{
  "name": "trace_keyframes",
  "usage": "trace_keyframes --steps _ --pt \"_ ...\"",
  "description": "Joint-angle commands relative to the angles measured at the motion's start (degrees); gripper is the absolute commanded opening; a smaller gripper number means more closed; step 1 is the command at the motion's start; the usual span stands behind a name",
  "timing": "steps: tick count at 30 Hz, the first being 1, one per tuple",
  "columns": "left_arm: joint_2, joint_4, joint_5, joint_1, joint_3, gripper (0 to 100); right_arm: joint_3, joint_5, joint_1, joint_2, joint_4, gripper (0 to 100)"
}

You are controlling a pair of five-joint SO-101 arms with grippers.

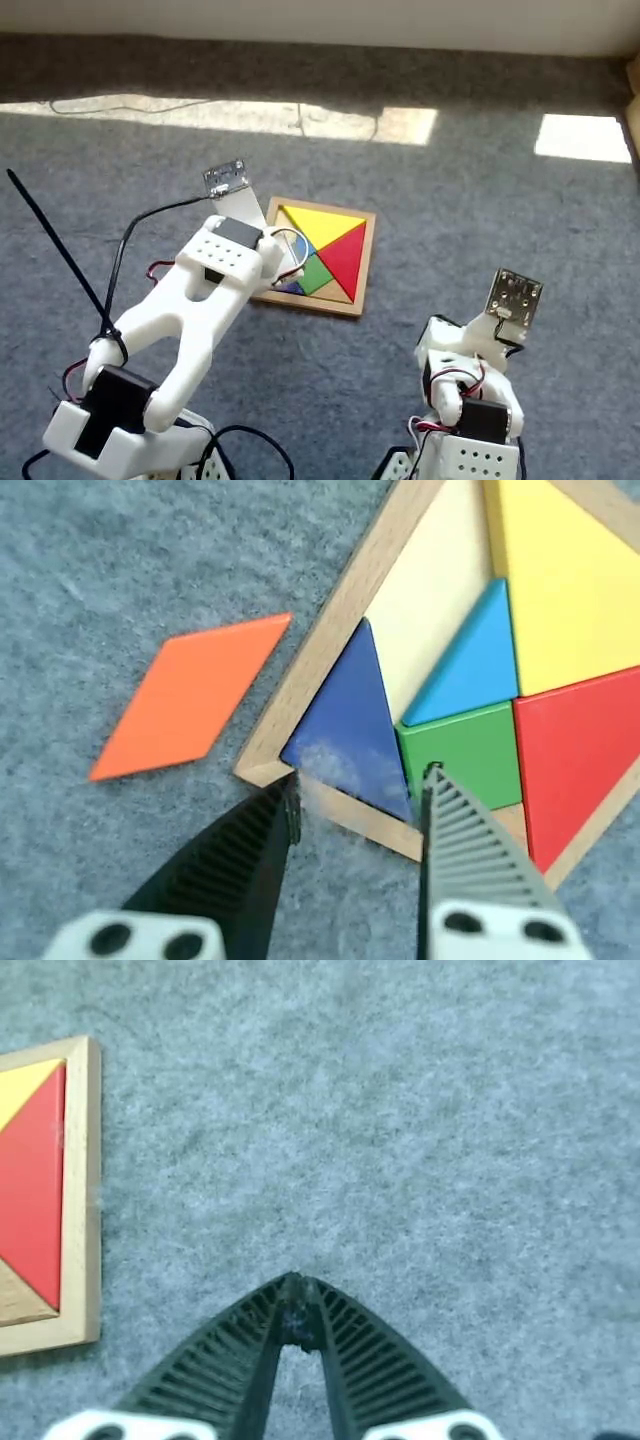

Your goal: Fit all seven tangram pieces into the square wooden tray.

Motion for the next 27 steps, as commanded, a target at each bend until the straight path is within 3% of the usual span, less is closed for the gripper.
trace_keyframes --steps 1,5,14,21,24,27 --pt "-3.2 1.3 0.5 -0.5 -1.0 11 7.0 0.8 0.7 -1.1 0.3 0.4" --pt "-3.3 2.5 -6.9 -5.1 -2.2 1 7.0 0.8 0.7 -1.1 0.3 0.4" --pt "-3.2 6.0 -23.8 -16.5 -3.6 0 7.0 0.8 0.7 -1.1 0.3 0.4" --pt "-2.5 5.5 -47.6 -16.7 -3.3 0 7.0 0.8 0.7 -1.1 0.3 0.4" --pt "-2.5 5.5 -50.4 -16.9 -3.6 1 7.0 0.8 0.7 -1.1 0.3 0.4" --pt "-2.5 5.9 -50.5 -16.7 -3.4 10 7.0 0.8 0.7 -1.1 0.3 0.4"
